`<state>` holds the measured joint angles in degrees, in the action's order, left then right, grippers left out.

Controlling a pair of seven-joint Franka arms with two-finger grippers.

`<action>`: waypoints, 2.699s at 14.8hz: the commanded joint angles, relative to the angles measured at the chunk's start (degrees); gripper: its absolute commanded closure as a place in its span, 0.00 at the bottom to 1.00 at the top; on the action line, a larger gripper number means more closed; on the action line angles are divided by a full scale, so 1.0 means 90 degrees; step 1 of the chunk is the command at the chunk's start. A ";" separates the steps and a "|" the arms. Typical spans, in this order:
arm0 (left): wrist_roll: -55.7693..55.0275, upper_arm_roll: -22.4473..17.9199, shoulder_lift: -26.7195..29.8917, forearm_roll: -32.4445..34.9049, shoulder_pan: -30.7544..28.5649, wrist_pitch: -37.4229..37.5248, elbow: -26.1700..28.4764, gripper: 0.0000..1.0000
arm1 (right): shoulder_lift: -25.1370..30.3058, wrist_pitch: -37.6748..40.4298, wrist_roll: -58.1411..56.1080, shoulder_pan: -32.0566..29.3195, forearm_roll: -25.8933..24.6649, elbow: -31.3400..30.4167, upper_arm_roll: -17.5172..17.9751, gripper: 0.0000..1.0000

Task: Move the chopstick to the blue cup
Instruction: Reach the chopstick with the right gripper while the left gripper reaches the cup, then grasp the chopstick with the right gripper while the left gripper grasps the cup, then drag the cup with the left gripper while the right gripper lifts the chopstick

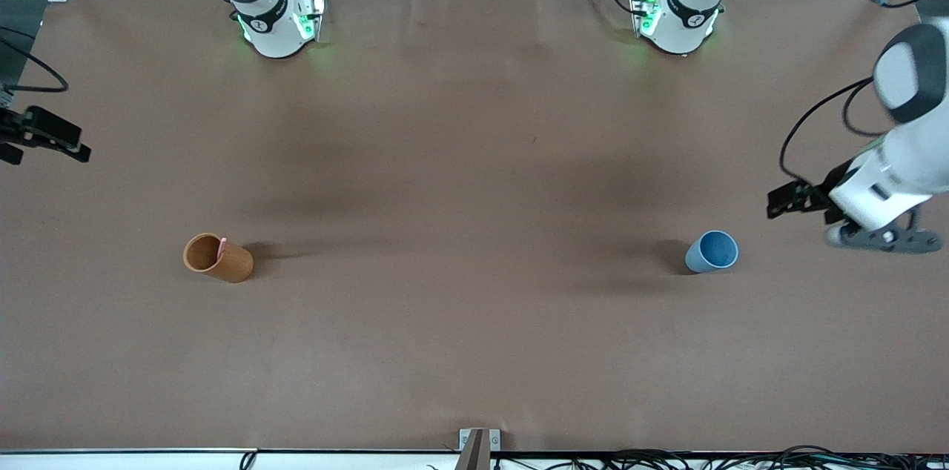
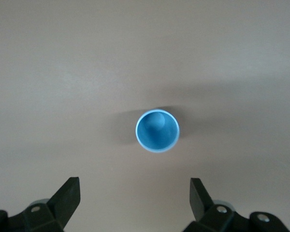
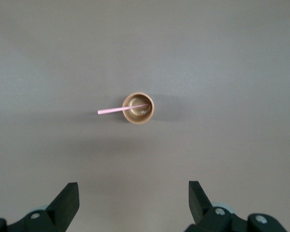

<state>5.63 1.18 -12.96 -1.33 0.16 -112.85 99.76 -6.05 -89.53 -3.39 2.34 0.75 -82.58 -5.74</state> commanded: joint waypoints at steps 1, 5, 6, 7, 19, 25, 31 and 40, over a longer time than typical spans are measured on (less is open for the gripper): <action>0.0107 0.0016 0.0122 -0.0106 -0.0075 -0.1031 0.1061 0.00 | -0.0090 -0.0703 0.0988 0.0665 -0.0405 -0.0587 0.0012 0.01; 0.0166 0.0026 -0.0599 -0.0116 -0.0066 -0.1893 0.1367 0.00 | -0.0110 -0.1691 0.1314 0.1117 -0.0932 -0.1506 0.0012 0.07; 0.0175 0.0026 -0.0717 -0.0116 -0.0085 -0.2011 0.1377 0.00 | -0.0119 -0.1915 0.1314 0.1185 -0.1049 -0.1692 0.0012 0.09; 0.0176 0.0026 -0.0834 -0.0116 -0.0086 -0.2118 0.1396 0.00 | -0.0168 -0.2169 0.1314 0.1282 -0.1234 -0.1897 0.0012 0.12; 0.0088 0.0026 -0.1353 -0.0125 -0.0017 -0.2881 0.1426 0.94 | -0.0665 -0.3314 0.1314 0.1606 -0.2046 -0.2905 0.0022 0.41; -0.0359 0.0181 -0.0992 -0.0135 0.0051 -0.1909 0.0784 1.00 | -0.1007 -0.3568 0.1305 0.1664 -0.2495 -0.2856 0.0022 0.43; -0.3334 0.1887 -0.0650 -0.0106 0.0071 -0.0850 0.0254 0.99 | -0.1223 -0.3646 0.1314 0.1684 -0.3022 -0.2846 0.0022 0.51; -0.6853 0.2594 -0.1556 0.0731 0.1945 -0.1543 -0.0018 0.99 | -0.1232 -0.3812 0.1305 0.1694 -0.3277 -0.2827 0.0022 0.68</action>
<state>-51.67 25.15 -24.06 1.03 15.68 -126.39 102.06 -17.28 -123.48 7.81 17.15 -27.15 -107.82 -5.34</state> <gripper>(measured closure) 0.952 0.656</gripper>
